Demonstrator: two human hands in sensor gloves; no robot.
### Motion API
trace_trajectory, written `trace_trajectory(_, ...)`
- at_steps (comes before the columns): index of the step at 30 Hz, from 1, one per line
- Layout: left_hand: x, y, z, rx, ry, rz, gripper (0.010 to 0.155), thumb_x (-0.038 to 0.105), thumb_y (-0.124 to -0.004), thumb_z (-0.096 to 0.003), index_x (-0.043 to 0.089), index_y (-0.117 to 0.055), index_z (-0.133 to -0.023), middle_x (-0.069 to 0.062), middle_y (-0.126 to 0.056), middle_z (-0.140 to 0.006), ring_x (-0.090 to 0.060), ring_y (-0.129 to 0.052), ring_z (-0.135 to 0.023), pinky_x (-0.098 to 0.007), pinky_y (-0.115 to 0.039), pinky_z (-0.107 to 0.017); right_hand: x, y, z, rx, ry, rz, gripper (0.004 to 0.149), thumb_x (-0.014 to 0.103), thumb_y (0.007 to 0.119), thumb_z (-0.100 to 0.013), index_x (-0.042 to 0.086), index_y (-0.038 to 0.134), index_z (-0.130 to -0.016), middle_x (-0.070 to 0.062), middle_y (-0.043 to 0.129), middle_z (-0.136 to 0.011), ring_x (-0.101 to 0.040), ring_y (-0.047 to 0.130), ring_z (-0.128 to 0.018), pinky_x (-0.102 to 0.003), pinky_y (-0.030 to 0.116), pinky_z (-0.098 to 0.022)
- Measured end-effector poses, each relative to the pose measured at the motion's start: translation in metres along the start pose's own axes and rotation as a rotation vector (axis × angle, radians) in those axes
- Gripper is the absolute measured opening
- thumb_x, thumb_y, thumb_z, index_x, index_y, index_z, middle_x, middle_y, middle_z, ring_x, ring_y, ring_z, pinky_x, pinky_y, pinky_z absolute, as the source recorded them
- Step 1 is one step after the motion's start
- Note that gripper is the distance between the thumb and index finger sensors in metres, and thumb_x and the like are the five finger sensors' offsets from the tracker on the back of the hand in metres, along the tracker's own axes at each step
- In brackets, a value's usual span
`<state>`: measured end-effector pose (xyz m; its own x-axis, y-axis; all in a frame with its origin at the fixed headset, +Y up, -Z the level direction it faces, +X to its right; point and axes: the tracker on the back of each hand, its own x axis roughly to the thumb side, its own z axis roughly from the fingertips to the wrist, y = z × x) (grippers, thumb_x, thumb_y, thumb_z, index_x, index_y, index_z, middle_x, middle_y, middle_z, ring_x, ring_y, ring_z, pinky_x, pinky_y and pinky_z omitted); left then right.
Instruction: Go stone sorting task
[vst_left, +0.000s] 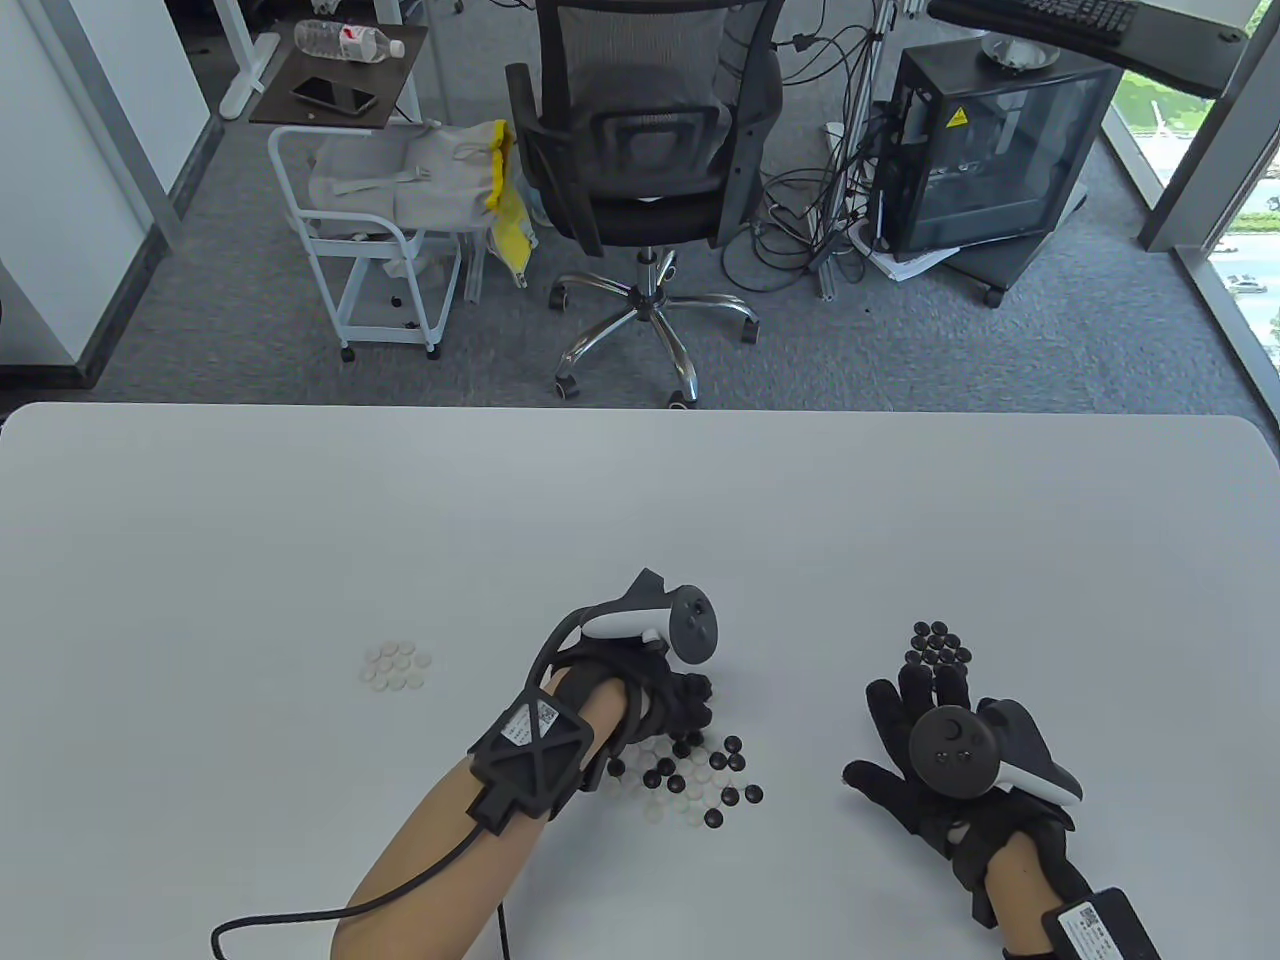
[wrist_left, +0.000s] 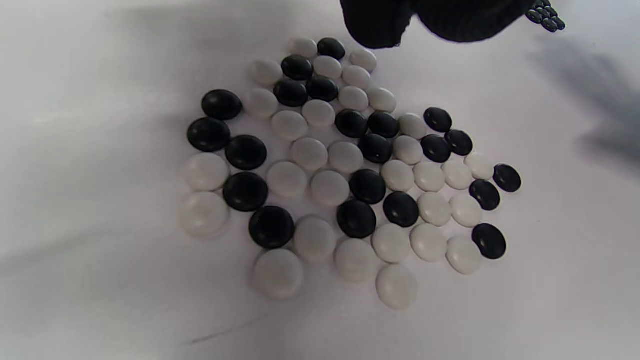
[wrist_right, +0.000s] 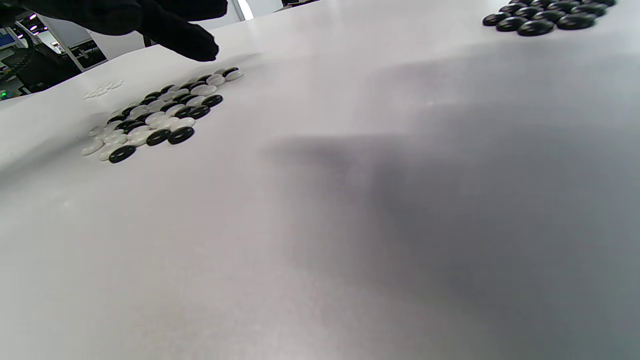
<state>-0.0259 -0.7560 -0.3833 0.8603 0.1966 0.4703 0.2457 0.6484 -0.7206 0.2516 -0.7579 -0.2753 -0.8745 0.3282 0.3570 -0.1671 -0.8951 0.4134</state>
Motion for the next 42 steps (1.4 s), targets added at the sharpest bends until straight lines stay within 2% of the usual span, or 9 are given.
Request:
trace_trajectory(5,0.007,-0.002,-0.021,-0.034,0.015,-0.034,0.067,0.055,-0.051,-0.051,0.036,-0.042,-0.115,-0.02,0.017,-0.11,-0.052,0.021,-0.091,-0.082,-0.001,-0.056,0.0,0.0,0.001,0.001,-0.001,0.002,0.086,0.049,0.055,-0.066,-0.009,0.017,-0.115,-0.049,0.002,-0.108,-0.07,-0.006,-0.088,-0.09,0.008,-0.051)
trace_trajectory(8,0.003,0.002,-0.029,-0.011,0.008,0.032,0.067,0.055,-0.05,-0.0508,0.038,-0.04,-0.115,-0.02,0.017,-0.11,-0.051,0.022,-0.091,-0.082,0.0,-0.056,-0.001,0.0,0.001,0.001,-0.001,0.003,0.085,0.049,0.055,-0.066,-0.009,0.017,-0.115,-0.049,0.002,-0.108,-0.07,-0.006,-0.087,-0.09,0.008,-0.051)
trace_trajectory(14,-0.038,0.022,-0.035,0.045,0.129,0.259,0.067,0.055,-0.05,-0.0509,0.036,-0.043,-0.115,-0.02,0.016,-0.11,-0.052,0.022,-0.091,-0.082,0.0,-0.057,-0.002,0.0,0.002,0.005,0.002,-0.002,0.085,0.049,0.055,-0.066,-0.009,0.017,-0.115,-0.049,0.002,-0.108,-0.07,-0.006,-0.087,-0.09,0.008,-0.051)
trace_trajectory(19,-0.096,0.02,-0.011,0.065,0.259,0.375,0.066,0.055,-0.05,-0.0511,0.035,-0.051,-0.114,-0.02,0.015,-0.112,-0.052,0.021,-0.092,-0.082,0.0,-0.057,-0.002,-0.002,0.003,-0.001,0.0,-0.004,0.085,0.049,0.055,-0.066,-0.009,0.018,-0.116,-0.049,0.002,-0.108,-0.07,-0.006,-0.088,-0.09,0.008,-0.051)
trace_trajectory(23,-0.151,0.004,0.021,0.082,0.363,0.504,0.066,0.055,-0.05,-0.0513,0.034,-0.053,-0.114,-0.02,0.014,-0.112,-0.052,0.02,-0.092,-0.082,0.0,-0.057,-0.002,-0.002,0.004,0.002,-0.001,-0.002,0.085,0.049,0.055,-0.066,-0.009,0.018,-0.116,-0.049,0.002,-0.108,-0.07,-0.006,-0.088,-0.09,0.008,-0.051)
trace_trajectory(27,-0.191,-0.016,0.051,0.095,0.43,0.6,0.066,0.054,-0.051,-0.0515,0.033,-0.055,-0.114,-0.02,0.014,-0.112,-0.052,0.021,-0.092,-0.082,0.0,-0.056,-0.002,-0.002,0.003,0.003,0.0,-0.002,0.085,0.049,0.055,-0.066,-0.01,0.019,-0.116,-0.049,0.002,-0.108,-0.07,-0.006,-0.087,-0.09,0.008,-0.051)
trace_trajectory(32,-0.22,-0.033,0.075,0.11,0.511,0.617,0.066,0.055,-0.051,-0.0514,0.033,-0.054,-0.114,-0.019,0.016,-0.111,-0.052,0.022,-0.092,-0.082,0.001,-0.056,-0.002,0.0,0.0,0.019,0.004,0.001,0.085,0.049,0.055,-0.066,-0.009,0.019,-0.116,-0.049,0.002,-0.108,-0.07,-0.006,-0.087,-0.089,0.008,-0.051)
trace_trajectory(42,-0.236,-0.043,0.091,0.106,0.541,0.623,0.067,0.055,-0.051,-0.0514,0.033,-0.055,-0.114,-0.018,0.016,-0.111,-0.052,0.022,-0.092,-0.081,0.001,-0.056,-0.002,0.0,-0.001,0.001,0.015,0.013,0.085,0.049,0.055,-0.066,-0.009,0.016,-0.115,-0.05,0.001,-0.108,-0.07,-0.008,-0.086,-0.089,0.005,-0.049)
